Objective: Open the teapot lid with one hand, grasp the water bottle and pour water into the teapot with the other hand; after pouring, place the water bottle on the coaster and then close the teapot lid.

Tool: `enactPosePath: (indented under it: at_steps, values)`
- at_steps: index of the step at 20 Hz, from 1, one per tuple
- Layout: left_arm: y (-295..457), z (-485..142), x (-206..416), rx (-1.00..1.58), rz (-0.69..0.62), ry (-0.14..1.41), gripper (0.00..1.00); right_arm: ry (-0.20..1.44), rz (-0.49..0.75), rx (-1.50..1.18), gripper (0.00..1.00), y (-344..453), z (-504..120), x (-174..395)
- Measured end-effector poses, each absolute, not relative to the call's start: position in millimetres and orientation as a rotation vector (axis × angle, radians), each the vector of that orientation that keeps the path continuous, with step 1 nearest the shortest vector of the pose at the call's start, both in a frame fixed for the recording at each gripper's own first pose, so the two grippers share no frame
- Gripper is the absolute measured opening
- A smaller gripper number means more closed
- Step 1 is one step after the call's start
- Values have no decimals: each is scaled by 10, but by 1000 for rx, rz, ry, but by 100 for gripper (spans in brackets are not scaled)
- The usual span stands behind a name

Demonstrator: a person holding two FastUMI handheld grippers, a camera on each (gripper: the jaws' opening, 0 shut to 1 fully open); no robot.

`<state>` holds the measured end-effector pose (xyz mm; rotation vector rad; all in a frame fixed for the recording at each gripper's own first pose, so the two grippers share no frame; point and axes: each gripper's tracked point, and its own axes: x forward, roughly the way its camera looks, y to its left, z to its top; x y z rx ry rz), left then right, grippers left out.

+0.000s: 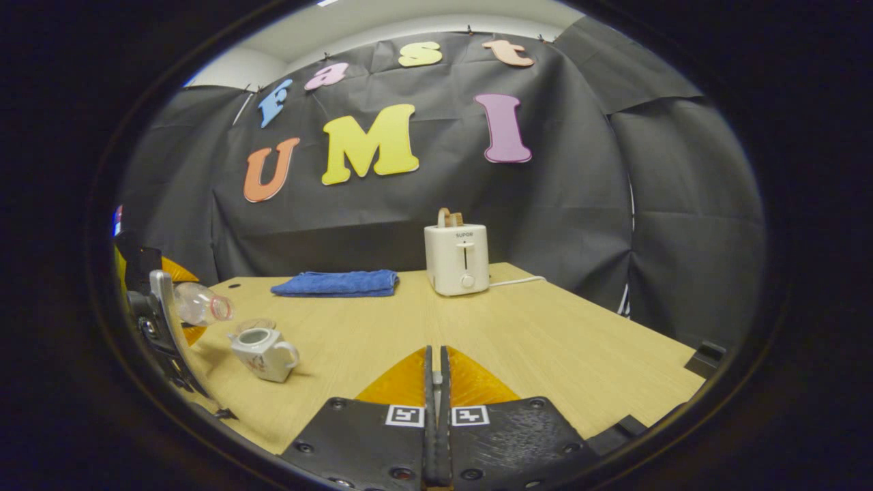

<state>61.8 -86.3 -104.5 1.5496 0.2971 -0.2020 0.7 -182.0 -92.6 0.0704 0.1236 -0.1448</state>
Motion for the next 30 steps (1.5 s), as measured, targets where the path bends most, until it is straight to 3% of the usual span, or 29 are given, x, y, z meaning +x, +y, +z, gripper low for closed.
enactPosePath:
  at_steps: [9, 25, 26, 27, 30]
  values:
    - [-801, -973, 717, 1783, -230, 352, 74, 112, -131, 91, 0, -1835, -904, -30]
    - [-899, -522, 818, 2075, -168, 327, 74, 91, -125, 120, 0, -1914, -858, -83]
    - [-905, -487, 823, 2094, -160, 327, 78, 88, -113, 131, 0, -1892, -843, -105]
    - [-898, -463, 829, 2108, -157, 330, 74, 86, -103, 136, 0, -1871, -826, -115]
    - [-904, -409, 813, 2146, -149, 341, 74, 75, -101, 129, 0, -1874, -795, -136]
